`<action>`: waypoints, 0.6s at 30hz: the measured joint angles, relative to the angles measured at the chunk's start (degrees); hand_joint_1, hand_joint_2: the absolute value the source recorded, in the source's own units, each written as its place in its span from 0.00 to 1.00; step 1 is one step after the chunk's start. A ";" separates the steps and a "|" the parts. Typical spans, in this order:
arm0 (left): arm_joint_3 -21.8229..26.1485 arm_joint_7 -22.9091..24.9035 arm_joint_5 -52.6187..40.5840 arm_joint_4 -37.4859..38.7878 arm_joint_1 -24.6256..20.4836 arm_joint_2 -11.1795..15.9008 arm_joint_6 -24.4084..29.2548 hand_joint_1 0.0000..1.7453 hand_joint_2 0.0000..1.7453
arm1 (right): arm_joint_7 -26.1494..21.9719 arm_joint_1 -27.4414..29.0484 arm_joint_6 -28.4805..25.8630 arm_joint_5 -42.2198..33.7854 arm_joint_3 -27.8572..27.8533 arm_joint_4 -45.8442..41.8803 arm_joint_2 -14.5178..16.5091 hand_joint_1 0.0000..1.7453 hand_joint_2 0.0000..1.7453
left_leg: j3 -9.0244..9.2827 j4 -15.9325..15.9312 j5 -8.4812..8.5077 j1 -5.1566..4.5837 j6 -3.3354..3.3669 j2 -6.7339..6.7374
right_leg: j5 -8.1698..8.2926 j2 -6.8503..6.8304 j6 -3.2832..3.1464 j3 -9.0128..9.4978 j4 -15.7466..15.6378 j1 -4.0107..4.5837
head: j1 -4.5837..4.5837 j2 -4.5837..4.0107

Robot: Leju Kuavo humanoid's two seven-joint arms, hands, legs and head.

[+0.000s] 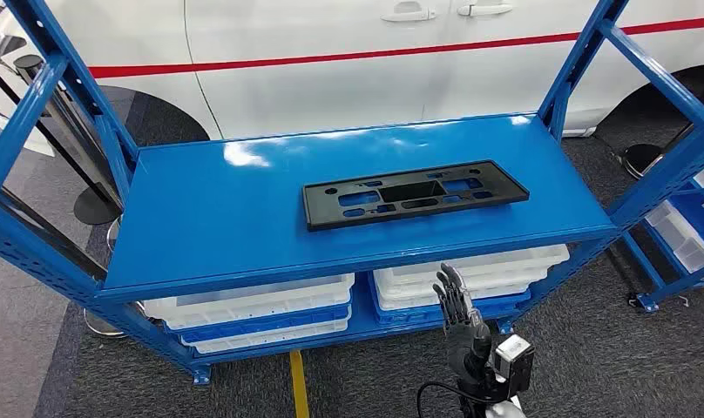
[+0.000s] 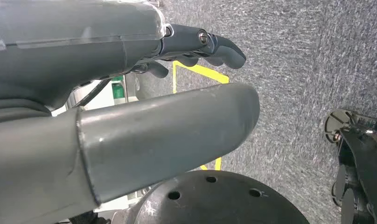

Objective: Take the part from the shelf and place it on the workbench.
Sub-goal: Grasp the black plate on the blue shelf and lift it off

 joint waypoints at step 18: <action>0.26 -0.01 -1.47 0.05 -0.50 -0.08 -1.27 0.00 0.00 | 0.59 -0.97 -21.58 14.74 6.92 -6.42 -2.65 0.00 0.00 | 0.00 -0.01 0.00 0.01 0.00 0.02 | 0.01 0.05 0.00 0.03 0.02 0.00 | 0.00 0.00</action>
